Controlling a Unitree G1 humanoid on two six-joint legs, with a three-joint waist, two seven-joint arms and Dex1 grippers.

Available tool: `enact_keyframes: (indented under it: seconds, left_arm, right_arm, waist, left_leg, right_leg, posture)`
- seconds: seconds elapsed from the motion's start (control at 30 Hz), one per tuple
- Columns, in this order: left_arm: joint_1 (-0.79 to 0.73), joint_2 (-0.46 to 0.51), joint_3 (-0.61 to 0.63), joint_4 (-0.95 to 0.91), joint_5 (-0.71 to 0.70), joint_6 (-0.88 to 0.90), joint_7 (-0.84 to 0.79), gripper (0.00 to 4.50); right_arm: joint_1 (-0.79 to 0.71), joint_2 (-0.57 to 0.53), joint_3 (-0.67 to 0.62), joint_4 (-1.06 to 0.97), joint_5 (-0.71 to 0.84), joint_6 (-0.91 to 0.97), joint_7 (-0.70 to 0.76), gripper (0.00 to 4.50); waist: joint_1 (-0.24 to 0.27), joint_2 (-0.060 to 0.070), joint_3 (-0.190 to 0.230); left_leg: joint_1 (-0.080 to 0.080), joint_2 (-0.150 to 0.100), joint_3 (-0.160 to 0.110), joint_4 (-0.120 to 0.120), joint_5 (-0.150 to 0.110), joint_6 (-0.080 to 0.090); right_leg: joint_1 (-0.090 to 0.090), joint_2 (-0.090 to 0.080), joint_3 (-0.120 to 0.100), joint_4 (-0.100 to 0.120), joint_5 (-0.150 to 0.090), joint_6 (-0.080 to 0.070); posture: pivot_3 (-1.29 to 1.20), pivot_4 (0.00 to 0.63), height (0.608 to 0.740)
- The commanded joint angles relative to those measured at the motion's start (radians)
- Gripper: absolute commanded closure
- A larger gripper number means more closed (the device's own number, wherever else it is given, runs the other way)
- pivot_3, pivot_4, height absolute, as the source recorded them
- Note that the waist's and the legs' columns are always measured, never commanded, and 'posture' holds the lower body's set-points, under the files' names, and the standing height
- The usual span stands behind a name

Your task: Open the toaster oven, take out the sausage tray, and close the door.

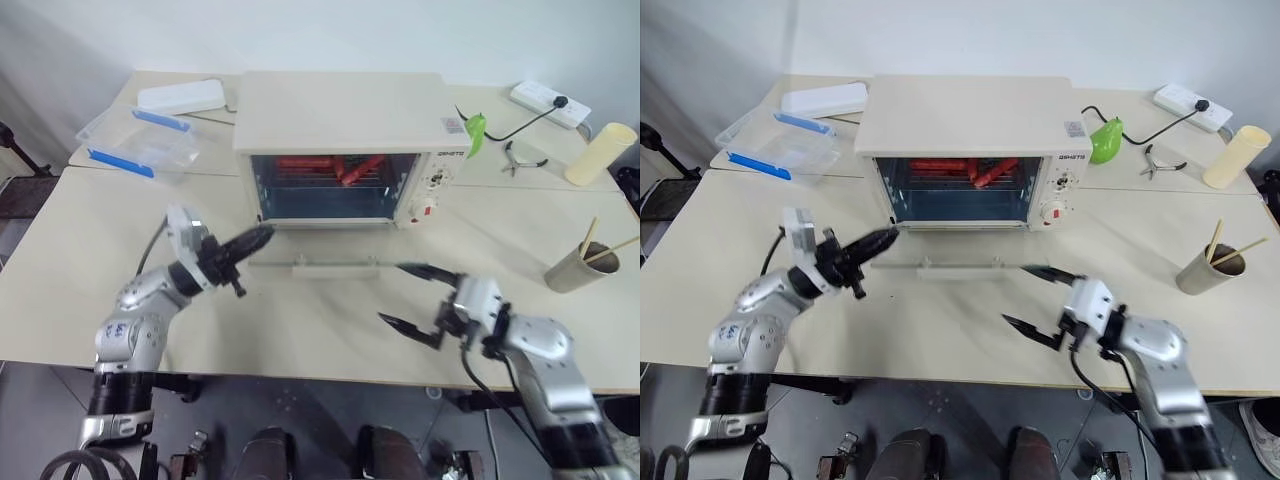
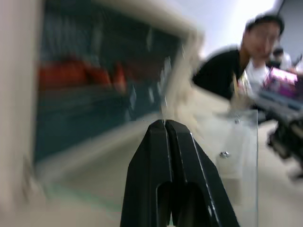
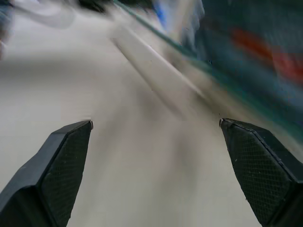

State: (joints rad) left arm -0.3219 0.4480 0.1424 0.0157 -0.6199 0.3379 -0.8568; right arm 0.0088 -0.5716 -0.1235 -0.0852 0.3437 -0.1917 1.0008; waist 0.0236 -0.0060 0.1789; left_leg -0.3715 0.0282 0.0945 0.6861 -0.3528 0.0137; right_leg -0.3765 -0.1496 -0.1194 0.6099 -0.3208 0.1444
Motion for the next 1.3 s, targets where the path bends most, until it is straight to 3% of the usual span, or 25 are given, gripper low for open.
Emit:
enact_keyframes:
  seconds: [0.03, 0.13, 0.2, 0.4, 0.5, 0.63, 0.77, 0.83, 0.93, 1.3]
  left_arm:
    - [0.04, 0.002, -0.011, -0.032, 0.056, -0.046, 0.012, 4.47]
    - [0.077, 0.003, -0.023, -0.041, 0.09, -0.064, 0.018, 4.47]
    - [0.102, 0.0, -0.031, -0.038, 0.121, -0.086, 0.024, 4.47]
    - [0.128, -0.005, -0.029, -0.056, 0.15, -0.103, 0.058, 4.47]
    - [0.139, -0.046, 0.037, -0.106, 0.094, -0.123, 0.106, 3.92]
    - [0.16, -0.063, 0.074, -0.15, 0.07, -0.133, 0.116, 2.74]
    - [0.253, -0.042, 0.136, -0.244, 0.061, -0.131, 0.149, 1.58]
    - [0.277, -0.041, 0.154, -0.263, 0.055, -0.127, 0.165, 1.02]
    - [0.308, -0.038, 0.169, -0.291, 0.027, -0.113, 0.167, 0.13]
    - [0.318, -0.035, 0.162, -0.305, 0.055, -0.134, 0.194, 0.02]
  right_arm:
    - [0.093, -0.059, -0.13, -0.082, 0.008, 0.001, -0.048, 0.0]
    - [0.127, -0.085, -0.182, -0.112, 0.012, 0.021, -0.086, 0.0]
    - [0.055, -0.043, -0.209, -0.165, 0.097, 0.115, -0.196, 0.0]
    - [-0.246, 0.0, 0.045, -0.2, -0.185, 0.205, -0.338, 0.0]
    - [-0.43, 0.095, 0.21, -0.112, -0.27, 0.179, -0.339, 0.0]
    - [-0.552, 0.152, 0.308, 0.014, -0.398, 0.113, -0.385, 0.0]
    - [-0.797, 0.26, 0.463, 0.354, -0.701, -0.011, -0.651, 0.0]
    - [-0.879, 0.276, 0.529, 0.467, -0.868, 0.082, -0.776, 0.0]
    - [-0.985, 0.32, 0.568, 0.635, -0.942, 0.059, -0.889, 0.0]
    - [-1.183, 0.456, 0.674, 0.963, -1.051, -0.051, -1.038, 0.0]
  waist:
    - [-0.001, 0.0, 0.0]
    - [-0.007, 0.001, -0.001]
    - [-0.017, 0.001, 0.0]
    - [-0.028, 0.003, -0.001]
    - [-0.026, 0.002, -0.001]
    - [-0.024, 0.002, -0.001]
    - [-0.051, 0.001, -0.001]
    - [-0.061, 0.001, -0.001]
    - [-0.064, 0.001, -0.001]
    - [-0.09, 0.001, -0.001]
  left_leg:
    - [0.001, 0.0, 0.001, 0.0, 0.001, 0.0]
    - [0.004, 0.001, 0.004, 0.0, 0.002, 0.0]
    - [0.004, 0.002, 0.004, 0.0, 0.002, 0.0]
    - [0.005, 0.003, 0.003, -0.001, 0.003, -0.002]
    - [0.002, 0.003, 0.001, -0.001, 0.003, -0.002]
    - [-0.001, 0.002, -0.001, -0.001, 0.002, -0.002]
    - [0.0, 0.002, 0.001, -0.001, 0.002, -0.002]
    - [0.0, 0.003, 0.001, -0.001, 0.003, -0.002]
    - [-0.001, 0.004, 0.0, -0.002, 0.004, -0.005]
    - [-0.004, 0.004, 0.0, -0.004, 0.004, -0.005]
  right_leg:
    - [0.001, 0.0, 0.001, 0.0, 0.0, 0.0]
    - [0.001, 0.0, 0.004, 0.001, 0.0, -0.001]
    - [0.001, 0.001, 0.004, 0.001, 0.001, -0.002]
    - [-0.002, 0.001, 0.004, 0.005, 0.001, -0.003]
    - [-0.006, 0.0, 0.003, 0.009, 0.001, -0.003]
    - [-0.007, -0.001, 0.0, 0.01, 0.001, -0.003]
    - [-0.007, -0.002, 0.0, 0.009, 0.001, -0.003]
    - [-0.008, -0.001, -0.001, 0.01, 0.001, -0.003]
    - [-0.01, 0.0, -0.001, 0.014, 0.0, -0.005]
    - [-0.015, -0.001, 0.0, 0.017, 0.0, -0.005]
  posture:
    - [0.0, 0.15, 0.74]
    - [0.0, 0.15, 0.74]
    - [0.0, 0.15, 0.74]
    - [0.0, 0.15, 0.74]
    - [0.0, 0.15, 0.74]
    - [0.0, 0.15, 0.74]
    - [0.0, 0.15, 0.74]
    - [0.0, 0.15, 0.74]
    - [0.0, 0.15, 0.74]
    - [0.0, 0.15, 0.74]
